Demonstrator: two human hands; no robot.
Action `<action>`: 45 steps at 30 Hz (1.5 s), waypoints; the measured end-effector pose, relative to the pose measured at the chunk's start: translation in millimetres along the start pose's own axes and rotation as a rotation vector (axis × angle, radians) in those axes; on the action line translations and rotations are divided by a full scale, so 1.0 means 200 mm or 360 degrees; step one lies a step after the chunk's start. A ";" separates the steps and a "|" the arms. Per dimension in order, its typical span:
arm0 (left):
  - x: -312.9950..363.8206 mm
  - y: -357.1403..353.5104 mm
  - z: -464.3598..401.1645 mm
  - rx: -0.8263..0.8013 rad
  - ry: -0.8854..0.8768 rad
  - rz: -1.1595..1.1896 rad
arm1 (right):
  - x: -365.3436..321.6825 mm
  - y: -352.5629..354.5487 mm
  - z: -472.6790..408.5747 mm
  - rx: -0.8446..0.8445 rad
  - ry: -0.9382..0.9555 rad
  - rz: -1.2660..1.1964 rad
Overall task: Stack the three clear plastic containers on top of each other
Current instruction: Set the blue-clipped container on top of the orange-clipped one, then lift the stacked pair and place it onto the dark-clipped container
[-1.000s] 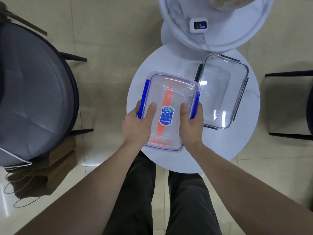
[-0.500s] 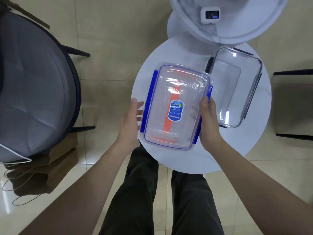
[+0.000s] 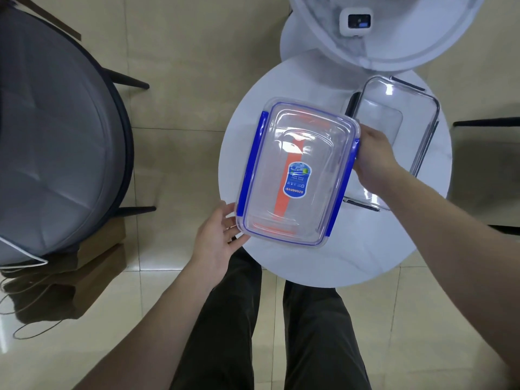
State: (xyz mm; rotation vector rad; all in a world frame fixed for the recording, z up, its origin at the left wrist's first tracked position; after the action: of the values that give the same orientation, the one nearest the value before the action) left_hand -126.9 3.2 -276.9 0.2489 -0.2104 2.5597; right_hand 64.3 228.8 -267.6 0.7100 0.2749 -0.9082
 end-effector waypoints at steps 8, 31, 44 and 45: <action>-0.10 0.05 -0.01 0.0037 -0.0072 0.0004 | -0.01 -0.02 0.00 -0.0042 0.0005 0.0151; 0.18 0.05 0.12 0.0062 -0.0636 -0.0152 | -0.07 -0.04 0.18 0.0176 0.0093 -0.0131; 0.35 -0.32 0.27 -0.0165 -0.0935 -0.0452 | -0.08 0.38 0.18 0.0309 0.0291 -0.0426; 0.33 -0.37 0.27 -0.0181 -0.0937 -0.0474 | -0.07 0.44 0.19 0.0322 0.0290 -0.0439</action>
State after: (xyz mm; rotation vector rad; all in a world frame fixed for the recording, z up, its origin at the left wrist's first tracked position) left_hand -134.6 88.8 -202.0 0.9148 -0.4937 2.1130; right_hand 123.4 248.2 -194.6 0.9604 0.4550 -1.1459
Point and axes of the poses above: each hand's wrist, its own z-axis away from the middle knuckle, its own y-axis out of the back of the hand, x = y × z, the point moved 4 cm from there along -z, towards the middle knuckle, and after that the axes turned 11 degrees about z, right-handed, at the moved point
